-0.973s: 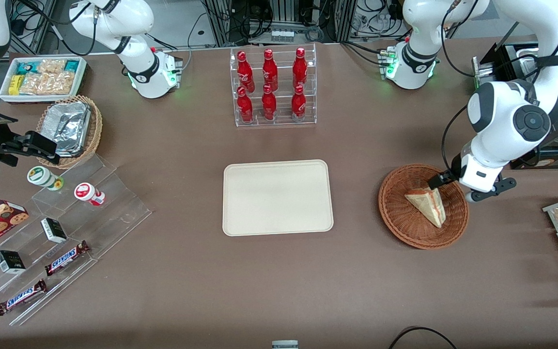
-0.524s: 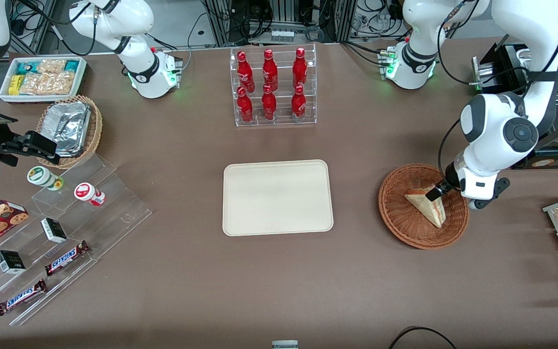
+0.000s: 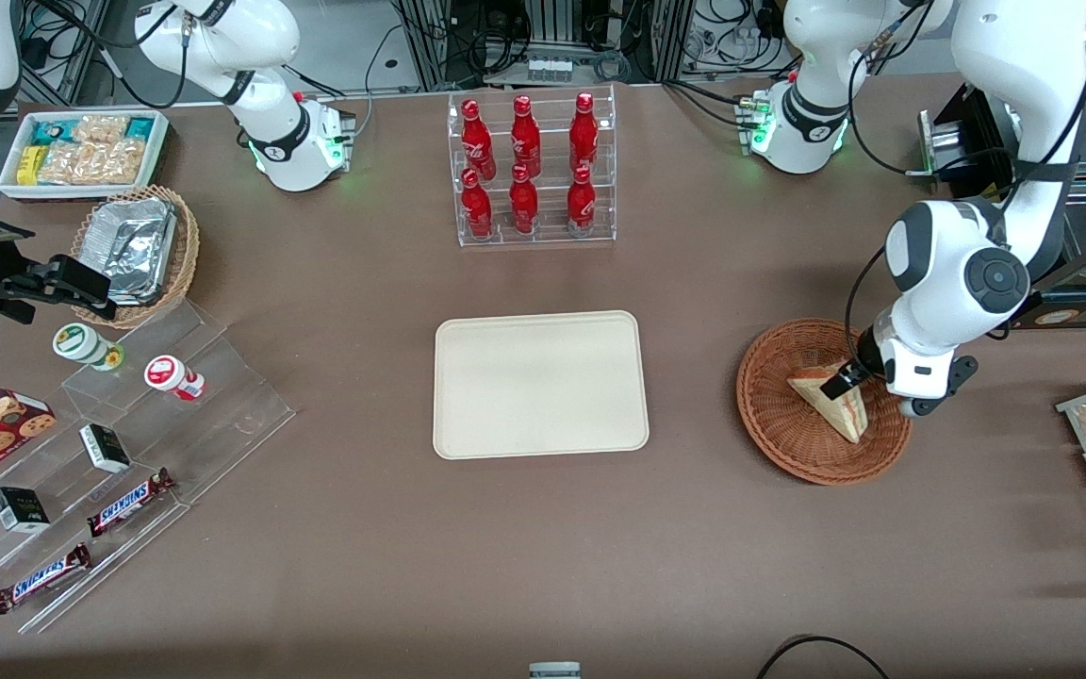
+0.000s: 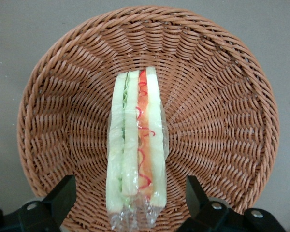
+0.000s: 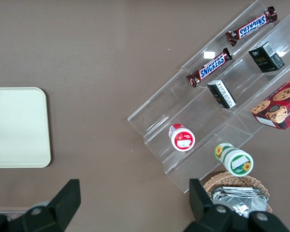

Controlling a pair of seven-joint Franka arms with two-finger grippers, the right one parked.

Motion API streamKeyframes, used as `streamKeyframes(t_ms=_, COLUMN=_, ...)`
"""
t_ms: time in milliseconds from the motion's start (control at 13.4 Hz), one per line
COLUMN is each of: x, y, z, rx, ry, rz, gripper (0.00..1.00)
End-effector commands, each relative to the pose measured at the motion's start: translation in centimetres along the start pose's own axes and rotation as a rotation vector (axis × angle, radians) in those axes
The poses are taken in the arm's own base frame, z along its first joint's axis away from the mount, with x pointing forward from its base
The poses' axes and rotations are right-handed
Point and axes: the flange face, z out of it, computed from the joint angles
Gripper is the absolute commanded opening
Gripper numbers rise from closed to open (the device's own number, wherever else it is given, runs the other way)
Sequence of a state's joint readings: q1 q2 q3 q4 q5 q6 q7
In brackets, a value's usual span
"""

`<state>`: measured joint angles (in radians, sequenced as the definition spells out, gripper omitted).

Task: Place sandwich from basket to tray
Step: 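Lower the left gripper and close it on the sandwich's crust edge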

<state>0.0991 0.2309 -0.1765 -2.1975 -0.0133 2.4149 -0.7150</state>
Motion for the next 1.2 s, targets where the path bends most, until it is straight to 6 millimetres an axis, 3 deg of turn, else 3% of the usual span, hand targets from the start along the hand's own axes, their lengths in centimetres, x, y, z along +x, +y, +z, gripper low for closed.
streamKeyframes(t_ms=0, x=0.3, y=0.7, z=1.4, rx=-0.022, ry=0.009, rz=-0.038, gripper=1.00)
streamKeyframes(t_ms=299, x=0.3, y=0.7, z=2.4, rx=-0.018, ry=0.001, rz=-0.039, gripper=1.00)
streamKeyframes(t_ms=374, x=0.3, y=0.6, z=2.6, rx=-0.015, ry=-0.003, rz=-0.039, gripper=0.88)
streamKeyframes(t_ms=524, x=0.2, y=0.5, z=2.5, rx=-0.008, ry=-0.009, rz=-0.041, gripper=0.41)
streamKeyframes(t_ms=673, x=0.0, y=0.4, z=2.3, rx=0.003, ry=-0.020, rz=-0.034, gripper=0.05)
streamKeyframes(t_ms=748, x=-0.1, y=0.5, z=1.9, rx=0.009, ry=-0.022, rz=-0.027, gripper=0.00)
streamKeyframes(t_ms=898, x=-0.1, y=1.0, z=0.5, rx=0.018, ry=-0.029, rz=-0.012, gripper=0.00)
streamKeyframes(t_ms=1122, x=-0.1, y=3.4, z=-2.7, rx=0.064, ry=-0.075, rz=0.029, gripper=0.00)
